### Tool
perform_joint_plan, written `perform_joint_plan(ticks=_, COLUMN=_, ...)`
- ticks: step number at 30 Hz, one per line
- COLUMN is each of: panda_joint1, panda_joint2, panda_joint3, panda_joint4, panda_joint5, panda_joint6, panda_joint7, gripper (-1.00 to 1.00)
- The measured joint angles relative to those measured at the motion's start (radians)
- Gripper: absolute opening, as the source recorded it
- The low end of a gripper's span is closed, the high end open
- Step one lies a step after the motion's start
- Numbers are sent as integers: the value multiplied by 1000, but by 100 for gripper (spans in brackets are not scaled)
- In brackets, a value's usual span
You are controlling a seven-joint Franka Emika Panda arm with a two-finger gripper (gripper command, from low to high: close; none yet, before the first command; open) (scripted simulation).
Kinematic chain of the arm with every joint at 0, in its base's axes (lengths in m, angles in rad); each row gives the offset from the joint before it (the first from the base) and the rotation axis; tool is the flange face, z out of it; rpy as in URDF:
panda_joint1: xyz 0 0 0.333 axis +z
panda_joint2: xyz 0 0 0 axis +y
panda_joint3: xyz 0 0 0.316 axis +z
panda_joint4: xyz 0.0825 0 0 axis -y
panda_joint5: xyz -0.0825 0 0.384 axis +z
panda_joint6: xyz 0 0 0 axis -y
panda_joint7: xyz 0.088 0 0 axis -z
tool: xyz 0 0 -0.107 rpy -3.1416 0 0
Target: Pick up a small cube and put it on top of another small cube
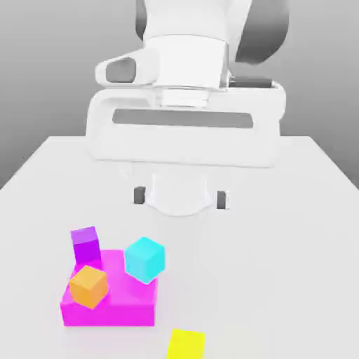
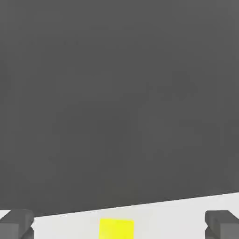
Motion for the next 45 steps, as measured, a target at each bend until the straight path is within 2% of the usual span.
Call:
perform_joint_plan(ticks=9, panda_joint1=4, panda_joint2=324, panda_joint3=3, panda_joint4=-21, panda_joint5=15, panda_joint6=114, panda_joint7=43, gripper=0)
perform_joint_plan(ticks=13, panda_joint1=12, panda_joint2=469, panda_joint3=-7, panda_joint4=0, panda_joint5=3, panda_joint6=218, panda_joint7=57, gripper=0)
perform_joint_plan(ticks=14, panda_joint1=14, panda_joint2=502, panda_joint3=-10, panda_joint4=6, panda_joint5=-2, panda_joint6=243, panda_joint7=61, gripper=-100)
perform_joint_plan(ticks=22, panda_joint1=12, panda_joint2=485, panda_joint3=-7, panda_joint4=3, panda_joint5=0, panda_joint6=230, panda_joint7=60, gripper=-100)
perform_joint_plan(ticks=26, panda_joint1=-2, panda_joint2=352, panda_joint3=0, panda_joint4=-27, panda_joint5=18, panda_joint6=127, panda_joint7=53, gripper=-100)
perform_joint_plan(ticks=31, panda_joint1=-72, panda_joint2=174, panda_joint3=-83, panda_joint4=-108, panda_joint5=40, panda_joint6=28, panda_joint7=127, gripper=-100)
perform_joint_plan(ticks=36, panda_joint1=-208, panda_joint2=-7, panda_joint3=-143, panda_joint4=-193, panda_joint5=44, panda_joint6=-66, panda_joint7=223, gripper=-100)
perform_joint_plan(ticks=38, panda_joint1=-223, panda_joint2=-21, panda_joint3=-150, panda_joint4=-218, panda_joint5=50, panda_joint6=-54, panda_joint7=243, gripper=-100)
perform_joint_plan(ticks=41, panda_joint1=-225, panda_joint2=63, panda_joint3=-150, panda_joint4=-239, panda_joint5=64, panda_joint6=51, panda_joint7=239, gripper=-100)
perform_joint_plan(ticks=42, panda_joint1=-226, panda_joint2=87, panda_joint3=-148, panda_joint4=-243, panda_joint5=69, panda_joint6=79, panda_joint7=236, gripper=100)
perform_joint_plan(ticks=45, panda_joint1=-225, panda_joint2=87, panda_joint3=-147, panda_joint4=-243, panda_joint5=69, panda_joint6=79, panda_joint7=236, gripper=100)
